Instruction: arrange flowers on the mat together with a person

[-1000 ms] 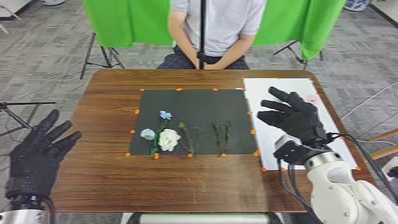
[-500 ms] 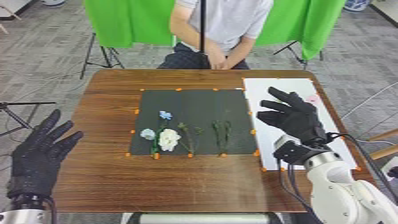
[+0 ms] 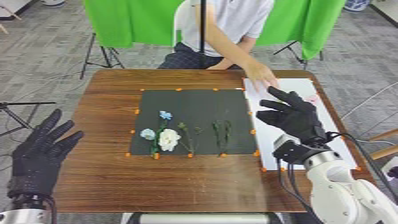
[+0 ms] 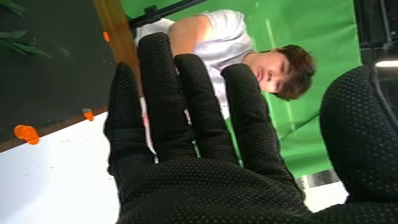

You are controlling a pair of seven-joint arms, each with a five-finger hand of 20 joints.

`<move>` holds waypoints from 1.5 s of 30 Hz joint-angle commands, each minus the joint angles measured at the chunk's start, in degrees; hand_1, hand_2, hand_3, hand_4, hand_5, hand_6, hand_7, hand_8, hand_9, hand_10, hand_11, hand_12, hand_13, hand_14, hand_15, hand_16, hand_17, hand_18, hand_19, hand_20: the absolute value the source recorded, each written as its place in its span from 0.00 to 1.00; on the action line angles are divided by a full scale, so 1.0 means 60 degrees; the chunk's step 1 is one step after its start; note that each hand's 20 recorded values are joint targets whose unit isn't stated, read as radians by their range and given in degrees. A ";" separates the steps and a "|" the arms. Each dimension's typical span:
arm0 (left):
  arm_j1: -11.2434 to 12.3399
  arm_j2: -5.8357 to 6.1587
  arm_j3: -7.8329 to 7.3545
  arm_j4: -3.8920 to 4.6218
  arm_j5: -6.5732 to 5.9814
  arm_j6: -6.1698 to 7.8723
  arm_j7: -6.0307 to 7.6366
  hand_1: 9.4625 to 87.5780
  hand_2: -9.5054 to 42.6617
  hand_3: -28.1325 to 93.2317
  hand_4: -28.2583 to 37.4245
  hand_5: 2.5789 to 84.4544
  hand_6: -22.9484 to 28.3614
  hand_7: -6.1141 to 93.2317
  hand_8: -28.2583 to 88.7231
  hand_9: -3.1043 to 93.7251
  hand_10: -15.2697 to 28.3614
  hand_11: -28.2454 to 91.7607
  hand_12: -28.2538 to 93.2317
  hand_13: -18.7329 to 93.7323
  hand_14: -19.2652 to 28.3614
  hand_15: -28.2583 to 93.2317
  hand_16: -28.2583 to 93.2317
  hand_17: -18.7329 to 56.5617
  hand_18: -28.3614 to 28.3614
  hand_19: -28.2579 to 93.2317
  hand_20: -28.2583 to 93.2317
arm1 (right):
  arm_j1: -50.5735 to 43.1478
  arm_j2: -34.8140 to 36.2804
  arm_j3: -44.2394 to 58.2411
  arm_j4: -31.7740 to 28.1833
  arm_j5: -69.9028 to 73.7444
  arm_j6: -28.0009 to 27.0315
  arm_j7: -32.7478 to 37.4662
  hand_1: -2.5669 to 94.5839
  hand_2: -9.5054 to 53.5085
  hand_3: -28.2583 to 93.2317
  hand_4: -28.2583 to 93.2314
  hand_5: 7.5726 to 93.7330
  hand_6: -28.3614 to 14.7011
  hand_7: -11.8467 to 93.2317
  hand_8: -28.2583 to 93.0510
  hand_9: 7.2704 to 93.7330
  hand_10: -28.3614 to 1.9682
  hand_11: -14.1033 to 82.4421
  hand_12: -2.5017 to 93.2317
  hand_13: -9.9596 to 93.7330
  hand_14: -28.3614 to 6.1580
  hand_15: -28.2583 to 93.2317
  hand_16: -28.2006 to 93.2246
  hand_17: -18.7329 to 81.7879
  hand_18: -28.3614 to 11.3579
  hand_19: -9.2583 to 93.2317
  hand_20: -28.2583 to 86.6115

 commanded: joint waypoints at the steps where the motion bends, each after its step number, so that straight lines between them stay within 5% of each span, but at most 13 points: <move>1: 0.0072 -0.0176 0.0049 0.0058 0.0114 -0.0045 -0.0173 0.09 0.34 0.84 0.00 0.33 0.53 0.16 0.17 0.32 0.67 0.37 0.34 0.35 0.86 0.59 0.20 0.12 0.82 0.54 0.37 | -0.0048 -0.0019 0.0004 0.0002 -0.0076 -0.0019 0.0000 0.24 0.24 0.86 0.03 0.44 0.62 0.26 0.13 0.48 0.31 0.31 0.19 0.51 0.27 0.62 0.32 0.30 0.12 0.63 0.39; 10: 0.0053 -0.0288 0.0046 0.0057 0.0224 -0.0104 -0.0266 0.09 0.34 0.84 0.00 0.33 0.53 0.16 0.17 0.32 0.67 0.37 0.34 0.35 0.85 0.59 0.20 0.12 0.81 0.53 0.37 | -0.0101 -0.0077 0.0059 -0.0012 -0.0124 -0.0050 0.0065 0.24 0.24 0.86 0.03 0.44 0.62 0.26 0.13 0.48 0.31 0.31 0.19 0.51 0.26 0.62 0.32 0.30 0.12 0.63 0.39; 16: 0.0140 -0.0067 0.0055 0.0036 0.0031 -0.0018 -0.0021 0.09 0.34 0.84 0.00 0.33 0.53 0.16 0.17 0.32 0.67 0.37 0.34 0.35 0.85 0.60 0.20 0.12 0.81 0.53 0.37 | -0.0094 -0.0071 0.0042 -0.0006 -0.0087 -0.0046 0.0031 0.24 0.24 0.86 0.03 0.44 0.62 0.26 0.13 0.48 0.31 0.31 0.19 0.51 0.26 0.62 0.32 0.30 0.12 0.63 0.39; 27: 0.0124 -0.0019 0.0042 0.0041 -0.0020 0.0008 -0.0049 0.09 0.34 0.84 0.00 0.33 0.53 0.16 0.17 0.32 0.67 0.38 0.34 0.35 0.86 0.60 0.20 0.12 0.81 0.54 0.37 | -0.0065 -0.0106 0.0015 -0.0010 -0.0153 -0.0005 0.0123 0.24 0.24 0.86 0.03 0.45 0.62 0.26 0.13 0.48 0.31 0.31 0.19 0.51 0.26 0.62 0.32 0.30 0.12 0.63 0.39; 34: 0.0277 0.0295 0.0066 0.0037 -0.0326 0.0132 0.0299 0.10 0.34 0.84 0.00 0.33 0.53 0.16 0.17 0.32 0.67 0.38 0.34 0.35 0.86 0.60 0.19 0.12 0.81 0.53 0.37 | -0.0081 -0.0056 0.0002 -0.0015 -0.0121 0.0007 0.0073 0.24 0.24 0.86 0.03 0.45 0.62 0.26 0.13 0.48 0.31 0.31 0.19 0.51 0.27 0.62 0.32 0.30 0.12 0.63 0.39; 41: 0.0192 0.0122 0.0059 0.0038 -0.0153 0.0072 0.0110 0.10 0.34 0.84 0.00 0.33 0.53 0.16 0.17 0.32 0.67 0.38 0.34 0.35 0.86 0.60 0.19 0.12 0.81 0.53 0.37 | -0.0027 -0.0022 -0.0025 -0.0009 -0.0322 0.0175 0.0185 0.24 0.24 0.86 0.03 0.45 0.62 0.26 0.13 0.48 0.31 0.31 0.19 0.51 0.27 0.62 0.32 0.30 0.12 0.63 0.39; 45: 0.0245 0.0265 0.0076 0.0037 -0.0285 0.0132 0.0267 0.10 0.35 0.84 0.00 0.33 0.53 0.16 0.17 0.32 0.67 0.38 0.34 0.35 0.86 0.60 0.19 0.12 0.81 0.54 0.37 | 0.0094 0.0126 -0.0013 0.0037 -0.0419 0.0299 0.0285 0.24 0.24 0.86 0.03 0.45 0.62 0.26 0.13 0.49 0.31 0.31 0.19 0.52 0.27 0.62 0.32 0.30 0.12 0.63 0.39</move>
